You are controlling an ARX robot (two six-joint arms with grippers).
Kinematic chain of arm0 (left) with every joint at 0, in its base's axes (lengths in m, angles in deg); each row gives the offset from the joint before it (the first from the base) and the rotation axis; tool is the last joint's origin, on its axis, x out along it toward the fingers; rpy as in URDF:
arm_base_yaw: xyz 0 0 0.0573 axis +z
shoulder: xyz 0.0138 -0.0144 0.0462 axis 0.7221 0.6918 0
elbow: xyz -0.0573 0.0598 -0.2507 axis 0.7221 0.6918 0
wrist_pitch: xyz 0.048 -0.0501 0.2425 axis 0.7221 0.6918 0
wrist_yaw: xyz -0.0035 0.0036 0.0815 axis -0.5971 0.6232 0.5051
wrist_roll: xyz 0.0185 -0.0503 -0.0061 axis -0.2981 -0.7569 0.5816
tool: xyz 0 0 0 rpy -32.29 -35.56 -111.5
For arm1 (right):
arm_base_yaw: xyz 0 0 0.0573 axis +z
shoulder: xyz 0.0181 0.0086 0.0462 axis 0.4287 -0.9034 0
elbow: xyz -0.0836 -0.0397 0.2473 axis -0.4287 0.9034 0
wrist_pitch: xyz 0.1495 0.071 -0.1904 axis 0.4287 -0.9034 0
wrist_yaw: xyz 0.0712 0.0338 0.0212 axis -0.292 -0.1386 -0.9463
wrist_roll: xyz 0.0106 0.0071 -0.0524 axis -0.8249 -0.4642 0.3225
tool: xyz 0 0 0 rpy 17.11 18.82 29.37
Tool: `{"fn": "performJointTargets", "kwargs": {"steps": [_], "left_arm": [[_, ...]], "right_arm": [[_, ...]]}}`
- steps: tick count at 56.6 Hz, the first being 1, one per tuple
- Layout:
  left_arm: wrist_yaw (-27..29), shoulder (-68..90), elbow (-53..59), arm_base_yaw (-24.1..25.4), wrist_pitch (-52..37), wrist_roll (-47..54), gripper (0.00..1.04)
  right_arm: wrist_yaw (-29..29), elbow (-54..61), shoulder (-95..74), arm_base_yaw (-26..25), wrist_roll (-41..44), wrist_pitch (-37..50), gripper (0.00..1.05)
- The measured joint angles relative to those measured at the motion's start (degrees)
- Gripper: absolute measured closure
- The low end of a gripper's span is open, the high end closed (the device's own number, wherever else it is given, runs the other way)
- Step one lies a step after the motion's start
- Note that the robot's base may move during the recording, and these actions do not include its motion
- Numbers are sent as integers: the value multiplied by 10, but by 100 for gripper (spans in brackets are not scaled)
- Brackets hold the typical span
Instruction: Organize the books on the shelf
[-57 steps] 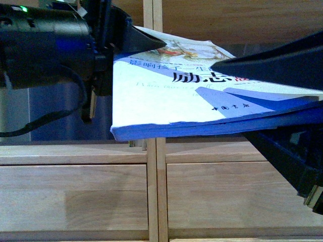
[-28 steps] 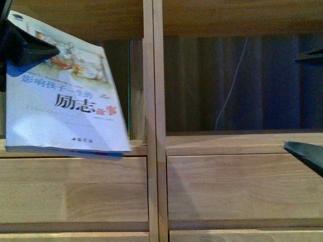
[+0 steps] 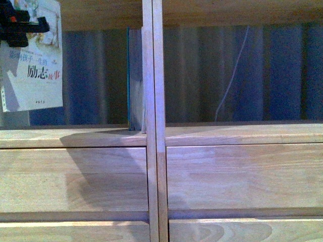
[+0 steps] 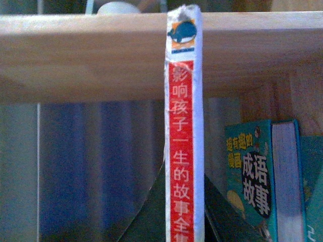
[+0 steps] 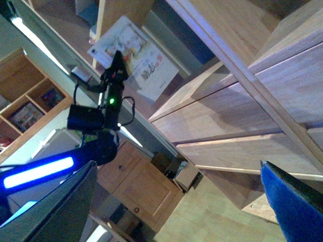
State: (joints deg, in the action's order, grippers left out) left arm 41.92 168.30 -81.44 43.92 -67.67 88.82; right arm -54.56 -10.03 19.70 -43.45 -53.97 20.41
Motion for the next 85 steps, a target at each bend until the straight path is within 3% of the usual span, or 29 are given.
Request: {"fn": "performJointTargets", "kwargs": {"steps": [7,18,31,49,66,73,85], "left_arm": [[2,59,-50,-17,-71,77,98],[20,145,-130,-23,-97,114,98],[49,217,-192,-29,-59,81,98],[42,280,-261,-76,-14,66,98],[54,315,-330,-85,36,74,98],[35,316,-338,-85,63,72,73],[14,308,-328,-85,98,67,39]], "right_arm": [[-19,27,33,-13,-26,20,7],[-51,53,67,-39,-66,55,7],[-76,78,67,-83,-139,145,7],[-79,94,63,-95,-169,148,7],[-78,99,81,-98,-187,139,7],[-76,101,108,-87,-158,82,7],[-73,106,144,-71,-110,21,7]]}}
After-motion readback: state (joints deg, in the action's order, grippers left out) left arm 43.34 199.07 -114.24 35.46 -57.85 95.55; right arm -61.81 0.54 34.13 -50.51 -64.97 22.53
